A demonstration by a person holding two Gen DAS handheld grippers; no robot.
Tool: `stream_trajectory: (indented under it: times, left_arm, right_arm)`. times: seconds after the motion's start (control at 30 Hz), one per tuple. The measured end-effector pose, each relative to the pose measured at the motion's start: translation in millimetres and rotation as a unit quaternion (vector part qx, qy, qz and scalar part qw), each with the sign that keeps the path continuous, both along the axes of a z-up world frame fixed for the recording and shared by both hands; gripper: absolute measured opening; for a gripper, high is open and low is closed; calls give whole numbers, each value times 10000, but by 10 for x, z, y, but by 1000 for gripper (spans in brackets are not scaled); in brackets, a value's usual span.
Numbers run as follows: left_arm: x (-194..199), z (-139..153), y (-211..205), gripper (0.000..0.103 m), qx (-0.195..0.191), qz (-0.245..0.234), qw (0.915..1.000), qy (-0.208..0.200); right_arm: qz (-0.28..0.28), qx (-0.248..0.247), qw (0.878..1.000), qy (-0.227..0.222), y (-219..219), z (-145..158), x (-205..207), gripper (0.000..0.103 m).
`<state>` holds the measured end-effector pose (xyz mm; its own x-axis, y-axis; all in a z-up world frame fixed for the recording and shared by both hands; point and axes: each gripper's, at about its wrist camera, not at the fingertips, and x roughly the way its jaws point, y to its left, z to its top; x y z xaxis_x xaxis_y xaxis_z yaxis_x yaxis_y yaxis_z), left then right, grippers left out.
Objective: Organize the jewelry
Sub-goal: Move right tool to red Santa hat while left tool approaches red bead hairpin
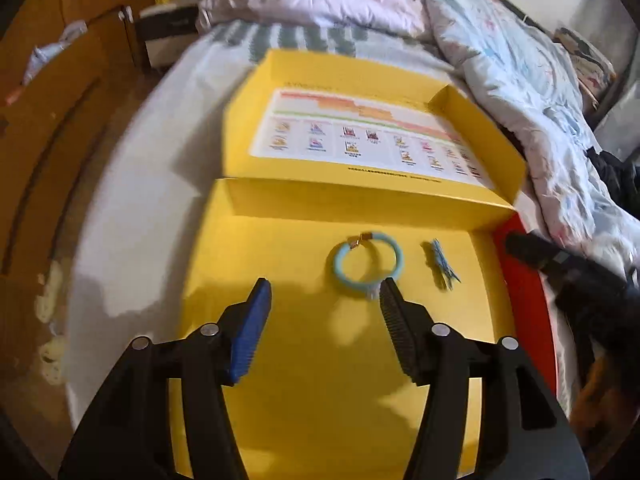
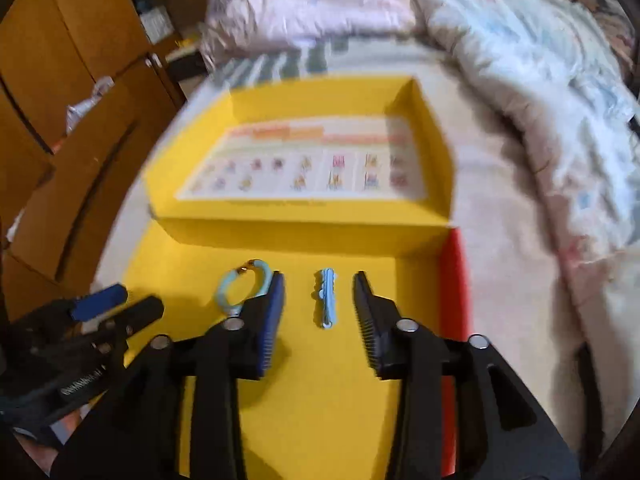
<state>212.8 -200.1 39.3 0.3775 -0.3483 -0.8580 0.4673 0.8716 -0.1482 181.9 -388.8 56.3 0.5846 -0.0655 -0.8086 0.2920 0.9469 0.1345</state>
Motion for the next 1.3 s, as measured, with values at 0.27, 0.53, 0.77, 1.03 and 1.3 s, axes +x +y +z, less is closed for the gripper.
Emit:
stream_trajectory:
  times: [0.27, 0.53, 0.77, 1.03, 1.3]
  left_arm:
    - [-843, 429, 586, 78, -143, -99, 9988, -467]
    - [-1125, -105, 1459, 79, -8, 321, 9995, -12]
    - [-1241, -403, 1854, 79, 65, 514, 9981, 325]
    - [-1020, -511, 1945, 79, 147, 770, 9957, 495]
    - [-850, -742, 1931, 79, 400, 883, 9919, 820]
  right_arm:
    - [-224, 173, 9943, -1029, 136, 510, -1254, 73]
    - [-542, 261, 9975, -359, 12, -134, -2092, 73]
    - [-904, 540, 9940, -294, -138, -301, -2615, 73]
    - [-936, 533, 9941, -106, -96, -421, -2605, 73]
    - [-1077, 731, 9914, 115, -277, -551, -2653, 73]
